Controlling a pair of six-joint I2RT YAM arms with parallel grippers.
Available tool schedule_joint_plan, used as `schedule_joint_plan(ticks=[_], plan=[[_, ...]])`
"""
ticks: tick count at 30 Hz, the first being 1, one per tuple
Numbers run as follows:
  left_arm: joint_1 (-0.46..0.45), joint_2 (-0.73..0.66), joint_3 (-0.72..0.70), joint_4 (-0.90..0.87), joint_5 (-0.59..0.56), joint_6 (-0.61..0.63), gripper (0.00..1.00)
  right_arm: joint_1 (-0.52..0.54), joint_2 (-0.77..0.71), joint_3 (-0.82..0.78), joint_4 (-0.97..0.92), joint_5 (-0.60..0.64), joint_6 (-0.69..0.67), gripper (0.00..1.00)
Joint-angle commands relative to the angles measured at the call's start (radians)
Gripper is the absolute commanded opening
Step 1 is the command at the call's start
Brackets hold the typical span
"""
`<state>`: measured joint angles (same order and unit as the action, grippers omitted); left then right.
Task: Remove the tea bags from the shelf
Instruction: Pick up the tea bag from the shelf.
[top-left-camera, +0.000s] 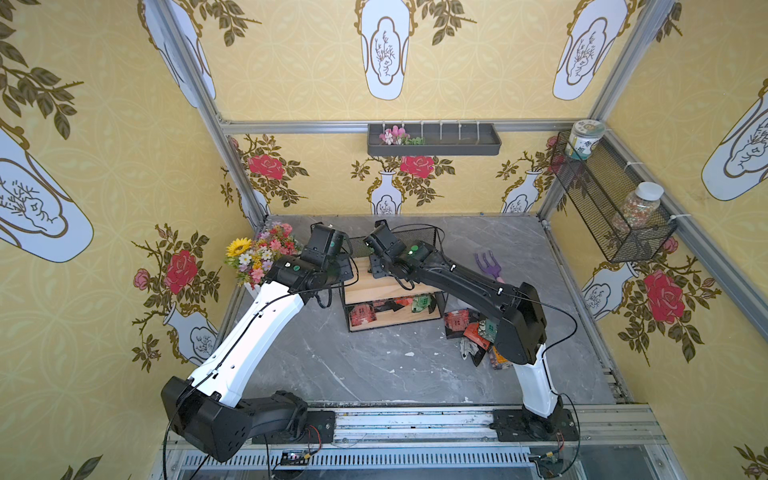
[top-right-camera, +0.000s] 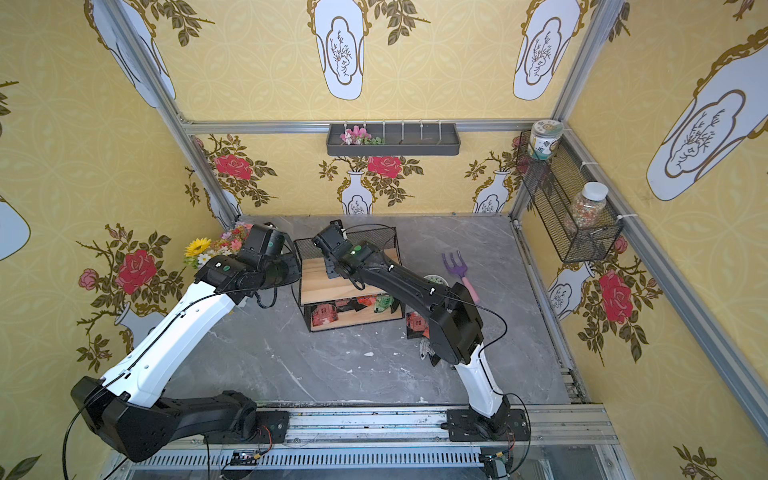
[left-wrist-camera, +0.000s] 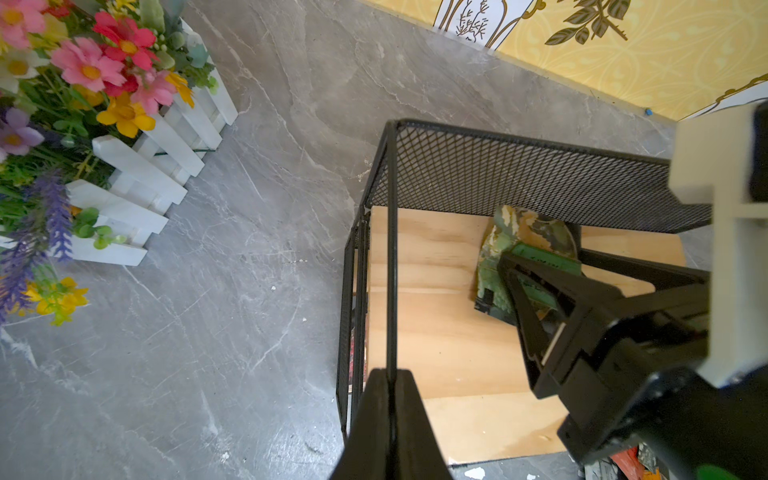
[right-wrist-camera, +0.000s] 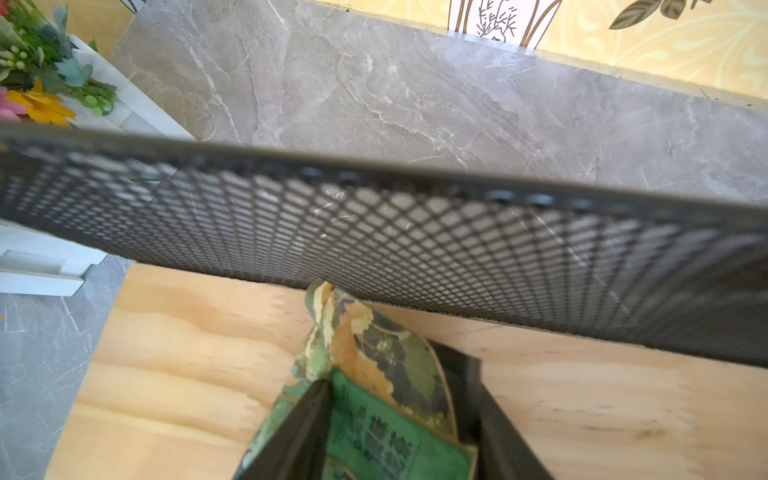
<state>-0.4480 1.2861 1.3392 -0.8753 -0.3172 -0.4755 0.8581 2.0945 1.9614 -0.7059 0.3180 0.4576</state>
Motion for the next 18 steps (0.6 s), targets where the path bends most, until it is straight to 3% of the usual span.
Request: schedule_joint_plan(ticks=[1,7,18], plan=[[0.002,0.000,0.006,0.054,-0.006,0.002,0.00,0.002,0.006,-0.011,-0.163,-0.066,0.029,0.41],[0.002,-0.001,0.005,0.053,-0.007,-0.001,0.00,0.004,-0.023,0.016,-0.173,-0.055,0.035,0.18],[0.000,-0.001,0.000,0.048,-0.029,-0.035,0.00,0.026,-0.237,-0.083,-0.158,-0.040,0.065,0.10]])
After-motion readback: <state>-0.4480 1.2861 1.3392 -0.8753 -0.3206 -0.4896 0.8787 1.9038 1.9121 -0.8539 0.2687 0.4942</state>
